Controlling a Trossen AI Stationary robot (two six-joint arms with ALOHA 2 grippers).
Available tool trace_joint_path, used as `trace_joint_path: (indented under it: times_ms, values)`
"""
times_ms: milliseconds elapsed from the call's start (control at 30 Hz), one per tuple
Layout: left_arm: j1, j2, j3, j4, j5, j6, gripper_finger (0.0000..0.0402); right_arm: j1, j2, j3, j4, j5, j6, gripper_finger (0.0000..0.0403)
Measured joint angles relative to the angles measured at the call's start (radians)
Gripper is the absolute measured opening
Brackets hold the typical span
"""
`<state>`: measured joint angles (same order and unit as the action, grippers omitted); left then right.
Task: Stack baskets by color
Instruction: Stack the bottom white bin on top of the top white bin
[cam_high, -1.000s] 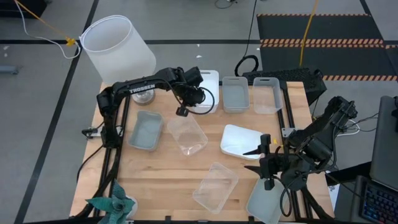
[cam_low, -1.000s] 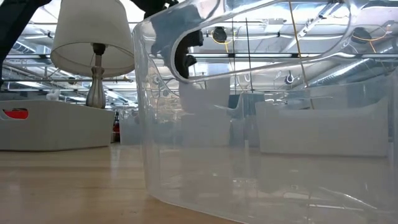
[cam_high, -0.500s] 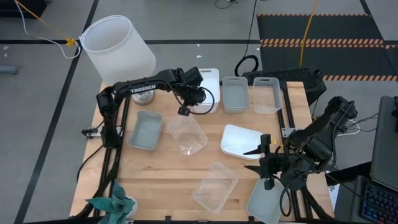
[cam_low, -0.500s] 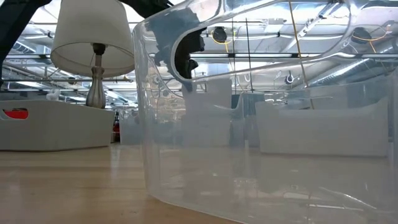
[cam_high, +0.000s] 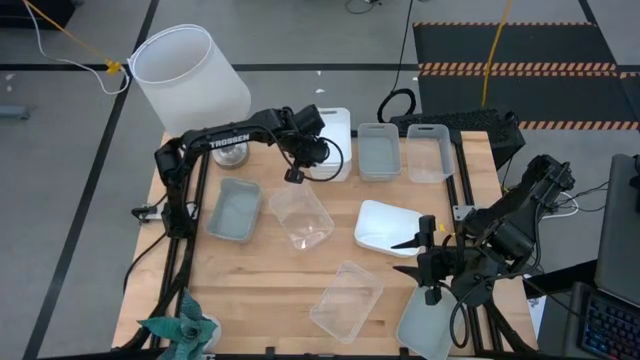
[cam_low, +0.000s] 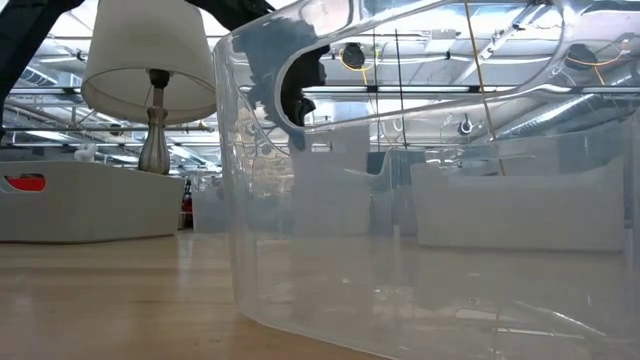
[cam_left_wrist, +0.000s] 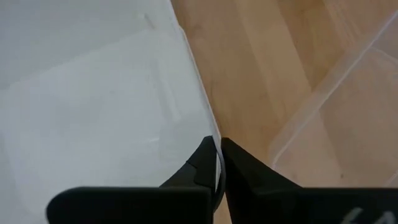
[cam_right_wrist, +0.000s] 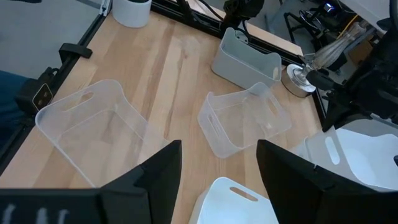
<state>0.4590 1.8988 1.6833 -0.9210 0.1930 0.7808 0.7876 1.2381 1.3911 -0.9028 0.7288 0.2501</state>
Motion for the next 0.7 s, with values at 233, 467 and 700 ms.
trace_joint_path:
  times_ms: [233,467,700]
  values:
    - [0.001,0.0,0.0,0.002,-0.002,0.003,0.0007,0.0,0.0,0.0,0.0,0.0,0.0,0.0201]
    - [0.001,0.019,0.0,0.01,-0.003,0.013,0.0017,0.0,0.0,0.0,0.0,0.0,0.0,0.0201]
    - [-0.003,0.023,0.0,0.004,-0.007,0.019,0.0011,0.0,0.0,0.0,0.0,0.0,0.0,0.0201]
